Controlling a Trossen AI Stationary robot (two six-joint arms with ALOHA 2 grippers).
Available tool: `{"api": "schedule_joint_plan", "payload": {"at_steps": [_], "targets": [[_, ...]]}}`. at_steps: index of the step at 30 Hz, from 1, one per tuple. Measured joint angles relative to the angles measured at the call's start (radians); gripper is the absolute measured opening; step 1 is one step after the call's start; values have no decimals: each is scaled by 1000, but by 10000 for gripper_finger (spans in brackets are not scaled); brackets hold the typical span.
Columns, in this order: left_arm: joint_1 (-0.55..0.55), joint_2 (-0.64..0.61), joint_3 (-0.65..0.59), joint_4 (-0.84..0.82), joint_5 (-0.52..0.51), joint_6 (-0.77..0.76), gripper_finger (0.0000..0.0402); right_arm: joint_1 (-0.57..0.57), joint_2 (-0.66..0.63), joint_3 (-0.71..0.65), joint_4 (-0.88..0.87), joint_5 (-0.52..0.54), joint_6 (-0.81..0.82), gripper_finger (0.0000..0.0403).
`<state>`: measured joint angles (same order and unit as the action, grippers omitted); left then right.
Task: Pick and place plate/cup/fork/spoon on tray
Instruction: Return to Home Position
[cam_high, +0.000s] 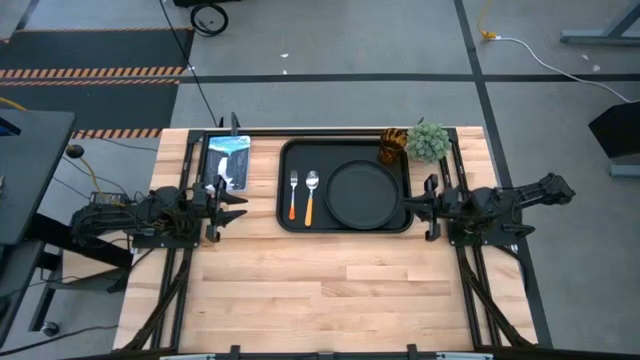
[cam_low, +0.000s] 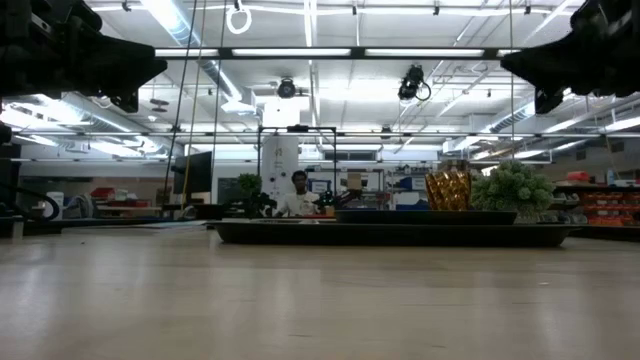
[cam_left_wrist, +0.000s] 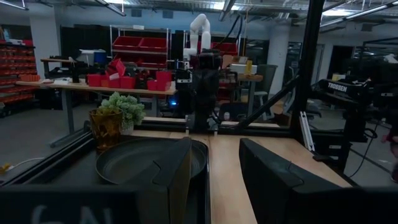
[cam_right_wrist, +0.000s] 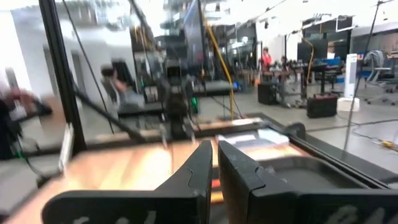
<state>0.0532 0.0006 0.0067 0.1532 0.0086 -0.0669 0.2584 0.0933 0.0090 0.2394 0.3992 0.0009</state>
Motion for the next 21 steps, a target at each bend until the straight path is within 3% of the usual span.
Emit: {"api": "schedule_joint_plan", "payload": {"at_steps": [21], "targets": [[12, 0, 0, 0, 0, 1, 144, 0, 0, 0, -51, 0, 23, 34]]}}
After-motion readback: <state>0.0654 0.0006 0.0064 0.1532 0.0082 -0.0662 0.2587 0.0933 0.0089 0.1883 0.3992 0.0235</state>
